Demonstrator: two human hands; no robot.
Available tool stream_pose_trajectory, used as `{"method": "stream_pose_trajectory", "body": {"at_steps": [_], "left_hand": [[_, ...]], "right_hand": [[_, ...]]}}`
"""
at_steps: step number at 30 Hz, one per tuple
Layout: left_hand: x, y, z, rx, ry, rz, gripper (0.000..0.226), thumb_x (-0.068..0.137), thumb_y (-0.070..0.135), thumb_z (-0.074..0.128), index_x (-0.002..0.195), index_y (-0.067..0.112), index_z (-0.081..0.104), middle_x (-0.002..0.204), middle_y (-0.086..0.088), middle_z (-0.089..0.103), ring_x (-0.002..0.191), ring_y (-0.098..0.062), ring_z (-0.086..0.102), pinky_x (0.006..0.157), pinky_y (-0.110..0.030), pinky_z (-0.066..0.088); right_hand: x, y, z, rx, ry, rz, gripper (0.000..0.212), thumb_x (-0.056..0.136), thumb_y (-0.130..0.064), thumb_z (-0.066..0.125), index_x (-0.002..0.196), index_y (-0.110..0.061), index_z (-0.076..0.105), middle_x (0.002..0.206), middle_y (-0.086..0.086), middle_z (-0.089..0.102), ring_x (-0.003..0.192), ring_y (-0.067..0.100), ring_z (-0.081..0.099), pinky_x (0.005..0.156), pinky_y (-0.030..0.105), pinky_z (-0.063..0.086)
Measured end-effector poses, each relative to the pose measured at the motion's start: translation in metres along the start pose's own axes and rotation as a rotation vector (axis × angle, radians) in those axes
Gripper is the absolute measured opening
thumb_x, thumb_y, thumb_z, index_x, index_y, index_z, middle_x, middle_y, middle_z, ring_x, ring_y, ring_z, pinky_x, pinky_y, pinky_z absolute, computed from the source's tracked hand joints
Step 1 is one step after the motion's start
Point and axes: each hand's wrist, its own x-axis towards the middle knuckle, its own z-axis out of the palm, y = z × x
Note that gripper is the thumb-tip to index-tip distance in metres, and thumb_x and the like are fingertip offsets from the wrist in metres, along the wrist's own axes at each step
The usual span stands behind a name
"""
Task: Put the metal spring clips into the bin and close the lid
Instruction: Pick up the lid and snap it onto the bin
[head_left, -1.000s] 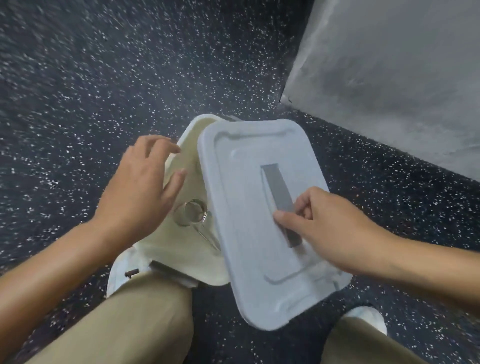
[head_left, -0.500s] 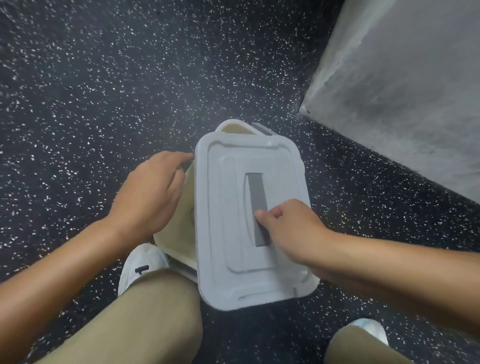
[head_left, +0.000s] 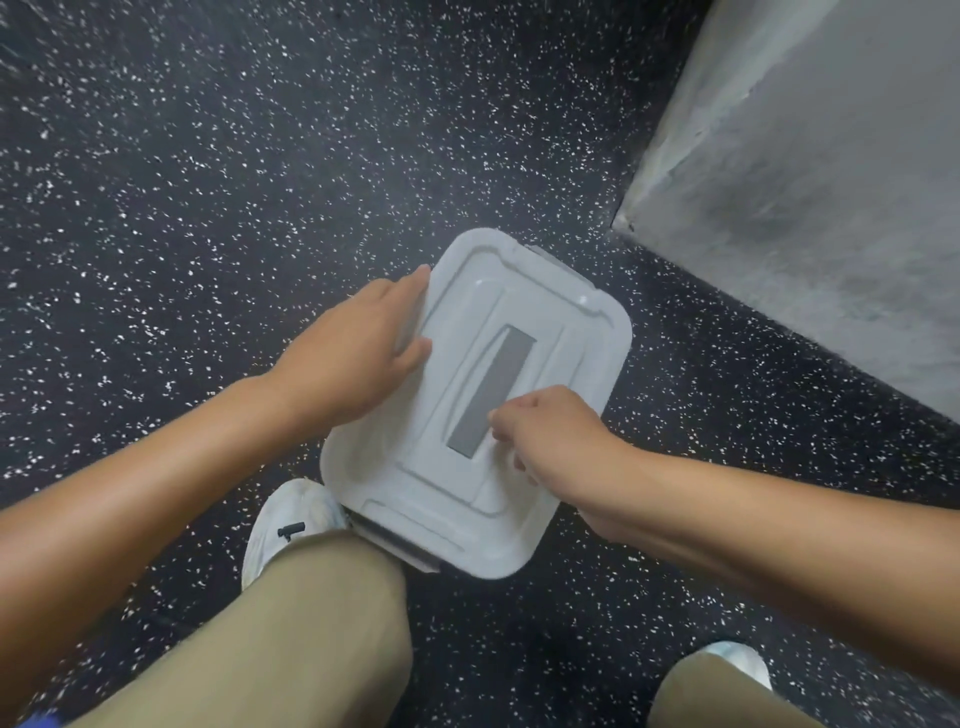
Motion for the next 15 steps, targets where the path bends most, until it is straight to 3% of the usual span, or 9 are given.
{"method": "stream_pose_trajectory", "body": {"at_steps": [1,3,5,7,9,11,13,15], "left_hand": [[0.002,-0.001,0.0,0.019,-0.012,-0.001,0.066,0.098,0.036,0.045,0.158,0.03,0.016,0.141,-0.008,0.051,0.125,-0.035,0.054,0.099,-0.05,0.046],[0.005,-0.002,-0.001,0.075,-0.037,-0.002,0.065,0.1,0.037,0.041,0.158,0.032,0.013,0.135,-0.008,0.053,0.119,-0.035,0.056,0.093,-0.049,0.049],[0.004,-0.004,-0.003,0.119,-0.043,-0.005,0.068,0.1,0.043,0.041,0.159,0.031,0.011,0.137,-0.008,0.051,0.118,-0.035,0.057,0.092,-0.049,0.049],[-0.001,-0.006,-0.003,0.126,-0.024,-0.012,0.072,0.099,0.049,0.043,0.16,0.026,0.012,0.149,-0.007,0.044,0.125,-0.033,0.053,0.096,-0.048,0.048],[-0.015,-0.008,0.0,0.108,0.009,0.016,0.076,0.096,0.054,0.045,0.159,0.023,0.015,0.159,-0.005,0.032,0.136,-0.03,0.043,0.103,-0.049,0.045],[-0.035,-0.007,0.003,0.117,0.034,0.117,0.083,0.091,0.062,0.047,0.159,0.024,0.018,0.165,-0.005,0.02,0.145,-0.029,0.029,0.112,-0.051,0.038],[-0.057,-0.006,0.008,0.22,0.007,0.295,0.094,0.084,0.075,0.049,0.159,0.025,0.022,0.168,-0.009,0.013,0.15,-0.033,0.019,0.118,-0.054,0.03],[-0.076,-0.006,0.018,0.356,-0.067,0.464,0.105,0.073,0.086,0.052,0.158,0.03,0.027,0.17,-0.011,0.011,0.153,-0.039,0.013,0.117,-0.063,0.023]], "right_hand": [[-0.005,0.002,0.0,0.019,-0.048,-0.017,0.031,0.091,-0.011,0.052,0.084,0.019,0.049,0.074,0.01,0.044,0.07,0.02,0.039,0.065,0.033,0.029],[-0.006,0.008,0.001,-0.027,-0.073,-0.067,0.04,0.09,-0.016,0.054,0.105,0.02,0.055,0.082,0.007,0.048,0.072,0.02,0.042,0.067,0.033,0.032],[0.0,0.012,-0.002,-0.034,-0.048,-0.114,0.036,0.089,-0.017,0.055,0.105,0.014,0.063,0.08,0.005,0.055,0.07,0.019,0.048,0.067,0.032,0.036],[0.009,0.01,-0.011,-0.102,0.057,-0.217,0.023,0.092,-0.019,0.059,0.102,-0.005,0.074,0.09,-0.006,0.069,0.077,0.015,0.06,0.073,0.027,0.042],[0.021,0.005,-0.026,-0.203,0.223,-0.379,0.018,0.096,-0.021,0.06,0.11,-0.02,0.07,0.102,-0.009,0.069,0.083,0.007,0.059,0.078,0.025,0.041],[0.037,-0.001,-0.044,-0.282,0.381,-0.553,0.02,0.097,-0.023,0.058,0.116,-0.022,0.064,0.108,-0.009,0.064,0.085,0.005,0.055,0.083,0.028,0.043],[0.058,-0.003,-0.06,-0.428,0.503,-0.654,0.032,0.096,-0.028,0.059,0.126,-0.019,0.056,0.123,-0.003,0.058,0.107,0.015,0.052,0.098,0.036,0.044],[0.079,-0.005,-0.075,-0.567,0.535,-0.633,0.052,0.095,-0.038,0.06,0.14,-0.016,0.046,0.14,0.005,0.048,0.129,0.024,0.041,0.111,0.041,0.034]]}}
